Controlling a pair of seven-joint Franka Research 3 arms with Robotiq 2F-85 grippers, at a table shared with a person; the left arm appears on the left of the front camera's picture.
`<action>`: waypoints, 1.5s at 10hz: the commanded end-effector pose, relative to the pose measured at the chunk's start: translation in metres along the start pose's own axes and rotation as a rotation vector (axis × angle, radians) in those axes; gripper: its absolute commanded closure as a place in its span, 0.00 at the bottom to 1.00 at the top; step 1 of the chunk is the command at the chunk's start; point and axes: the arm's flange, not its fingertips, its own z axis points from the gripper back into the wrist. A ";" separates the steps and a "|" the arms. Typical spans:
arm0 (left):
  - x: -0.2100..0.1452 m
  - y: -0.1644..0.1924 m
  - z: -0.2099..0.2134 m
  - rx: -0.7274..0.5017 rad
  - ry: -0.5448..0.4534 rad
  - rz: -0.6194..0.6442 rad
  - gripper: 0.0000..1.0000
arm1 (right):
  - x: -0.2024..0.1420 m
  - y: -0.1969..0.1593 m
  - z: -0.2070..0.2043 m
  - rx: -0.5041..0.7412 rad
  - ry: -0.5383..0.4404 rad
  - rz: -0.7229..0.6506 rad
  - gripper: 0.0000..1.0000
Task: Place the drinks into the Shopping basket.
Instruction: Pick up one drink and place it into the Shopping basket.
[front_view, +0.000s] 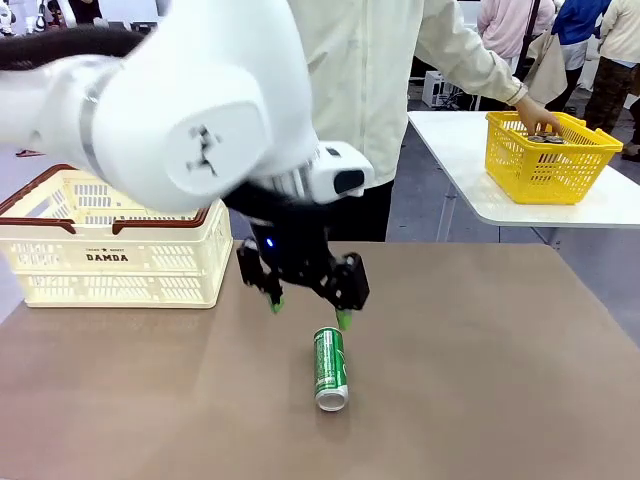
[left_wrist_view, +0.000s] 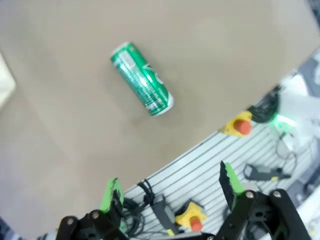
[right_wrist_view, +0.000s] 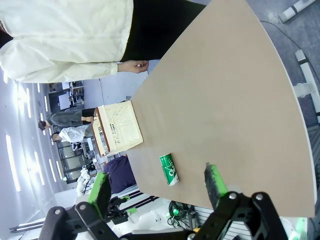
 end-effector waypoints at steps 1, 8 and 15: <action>0.006 -0.026 -0.030 0.139 0.046 0.231 0.00 | -0.002 -0.001 0.002 -0.013 0.010 0.020 0.00; 0.045 0.001 -0.079 0.072 0.144 0.555 0.00 | -0.002 -0.001 0.002 -0.013 0.010 0.020 0.00; 0.041 0.027 -0.134 -0.107 0.213 0.365 0.00 | -0.002 -0.001 0.002 -0.013 0.010 0.020 0.00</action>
